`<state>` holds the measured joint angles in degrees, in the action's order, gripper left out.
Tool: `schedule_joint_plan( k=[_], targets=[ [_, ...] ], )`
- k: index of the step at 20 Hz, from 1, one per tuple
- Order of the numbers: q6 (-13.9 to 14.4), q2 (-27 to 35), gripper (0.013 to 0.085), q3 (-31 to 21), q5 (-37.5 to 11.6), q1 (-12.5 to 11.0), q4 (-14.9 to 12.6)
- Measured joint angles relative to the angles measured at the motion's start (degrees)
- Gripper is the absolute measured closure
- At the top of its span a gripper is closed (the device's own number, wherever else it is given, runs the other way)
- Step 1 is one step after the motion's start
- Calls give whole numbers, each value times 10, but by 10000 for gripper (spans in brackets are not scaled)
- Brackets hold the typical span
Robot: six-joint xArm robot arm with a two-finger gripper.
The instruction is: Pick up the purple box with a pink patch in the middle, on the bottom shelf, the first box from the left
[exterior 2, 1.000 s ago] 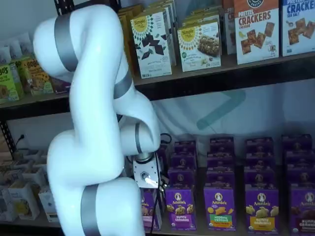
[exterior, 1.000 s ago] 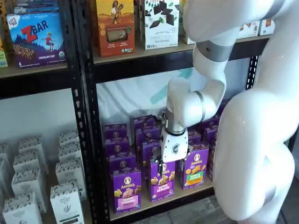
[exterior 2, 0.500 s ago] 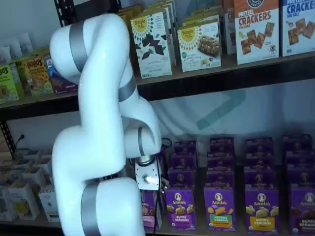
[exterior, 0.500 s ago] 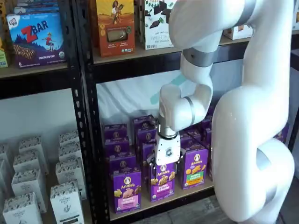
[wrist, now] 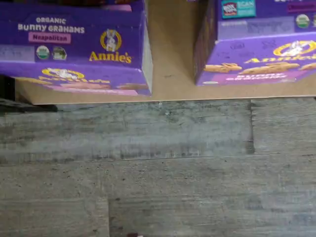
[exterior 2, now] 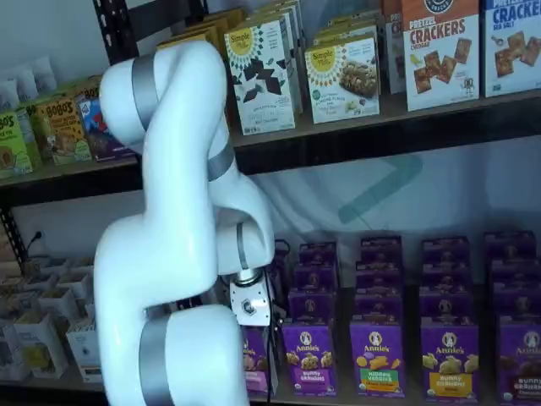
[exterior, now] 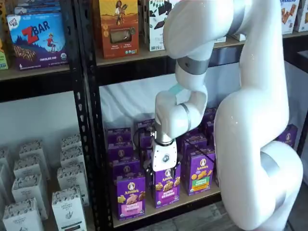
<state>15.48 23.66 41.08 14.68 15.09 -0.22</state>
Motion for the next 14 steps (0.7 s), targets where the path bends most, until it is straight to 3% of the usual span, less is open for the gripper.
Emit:
schedule_joint_plan(
  k=[4, 10, 14],
  targets=[
    [-6, 26, 130, 34, 19, 3, 10],
    [17, 61, 130, 82, 36, -6, -23],
    [-1, 84, 130, 114, 42, -5, -4]
  ],
)
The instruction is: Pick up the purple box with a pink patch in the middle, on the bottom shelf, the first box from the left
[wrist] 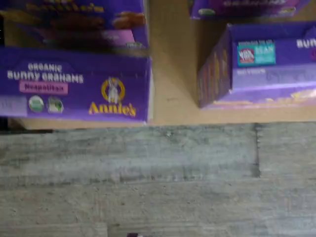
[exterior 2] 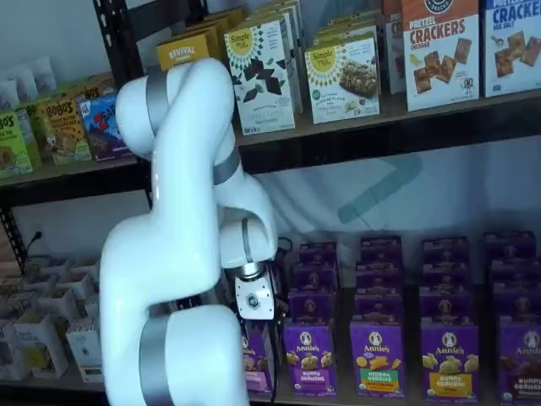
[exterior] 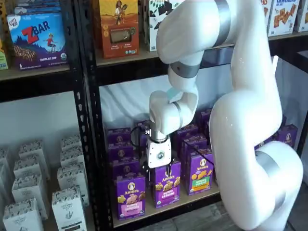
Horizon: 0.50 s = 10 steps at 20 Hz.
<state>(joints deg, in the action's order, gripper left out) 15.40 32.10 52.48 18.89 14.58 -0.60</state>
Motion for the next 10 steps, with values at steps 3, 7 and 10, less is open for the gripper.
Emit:
schedule_joint_plan(
  k=[3, 7, 10],
  targets=[
    [-14, 18, 130, 24, 1, 5, 20],
    [-21, 40, 130, 53, -3, 13, 35],
    [-20, 53, 130, 68, -13, 19, 40]
  ],
)
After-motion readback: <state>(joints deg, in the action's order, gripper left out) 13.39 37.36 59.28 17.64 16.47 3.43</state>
